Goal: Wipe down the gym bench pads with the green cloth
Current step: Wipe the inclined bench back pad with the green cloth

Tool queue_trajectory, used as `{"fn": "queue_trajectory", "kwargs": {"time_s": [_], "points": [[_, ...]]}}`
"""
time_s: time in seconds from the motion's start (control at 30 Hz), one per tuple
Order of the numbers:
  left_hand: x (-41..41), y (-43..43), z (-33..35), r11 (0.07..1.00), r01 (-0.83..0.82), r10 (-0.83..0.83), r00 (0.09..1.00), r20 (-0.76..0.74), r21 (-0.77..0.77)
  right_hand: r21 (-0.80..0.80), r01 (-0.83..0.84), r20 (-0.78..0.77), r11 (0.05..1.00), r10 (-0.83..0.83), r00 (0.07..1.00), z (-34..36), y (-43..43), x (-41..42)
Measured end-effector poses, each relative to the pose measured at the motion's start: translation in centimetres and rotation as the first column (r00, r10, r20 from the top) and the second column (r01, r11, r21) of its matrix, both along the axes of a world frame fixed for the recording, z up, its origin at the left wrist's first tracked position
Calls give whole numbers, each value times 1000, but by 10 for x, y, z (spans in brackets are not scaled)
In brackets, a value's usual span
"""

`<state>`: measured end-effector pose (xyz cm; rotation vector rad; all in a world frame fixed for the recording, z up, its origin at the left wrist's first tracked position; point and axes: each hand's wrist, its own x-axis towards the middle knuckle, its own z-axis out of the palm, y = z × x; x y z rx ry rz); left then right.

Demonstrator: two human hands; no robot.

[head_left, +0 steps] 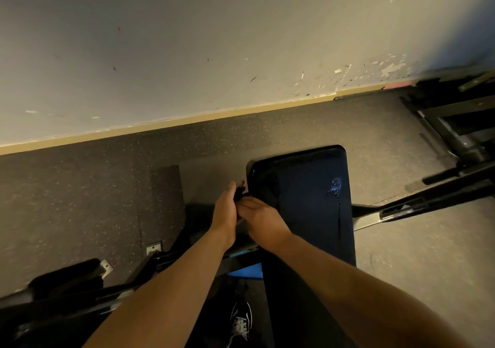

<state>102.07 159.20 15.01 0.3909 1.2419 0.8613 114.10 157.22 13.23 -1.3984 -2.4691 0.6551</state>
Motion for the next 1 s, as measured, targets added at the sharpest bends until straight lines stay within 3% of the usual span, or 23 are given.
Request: {"fn": "queue_trajectory", "kwargs": {"time_s": [0.07,0.23,0.37,0.47,0.6,0.67,0.8,0.9,1.0], "points": [[2,-6,-5,1000,-15,15,999,33,16,17,45,-53,999,-45,998,5,8,8],[17,-11,-1,986,-26,21,999,31,165,237,304,-170,923,-269,948,30,38,17],[30,-10,4,967,119,-82,983,-165,224,237,407,-163,882,-377,912,33,60,30],[28,1,0,953,109,4,928,-372,283,132,526,-69,841,-521,851,25,63,51],[17,42,5,948,28,85,938,-336,317,94,470,42,877,-476,879,18,56,63],[20,56,-2,968,87,-5,945,-328,235,112,472,61,874,-481,875,15,56,60],[29,44,-21,1000,13,-12,918,-396,-1,142,500,48,855,-510,859,10,56,56],[41,14,-38,997,36,8,829,-560,68,137,519,39,844,-528,849,6,53,52],[55,-10,-42,969,-107,185,912,-365,224,162,517,38,841,-529,848,4,50,50]]}}
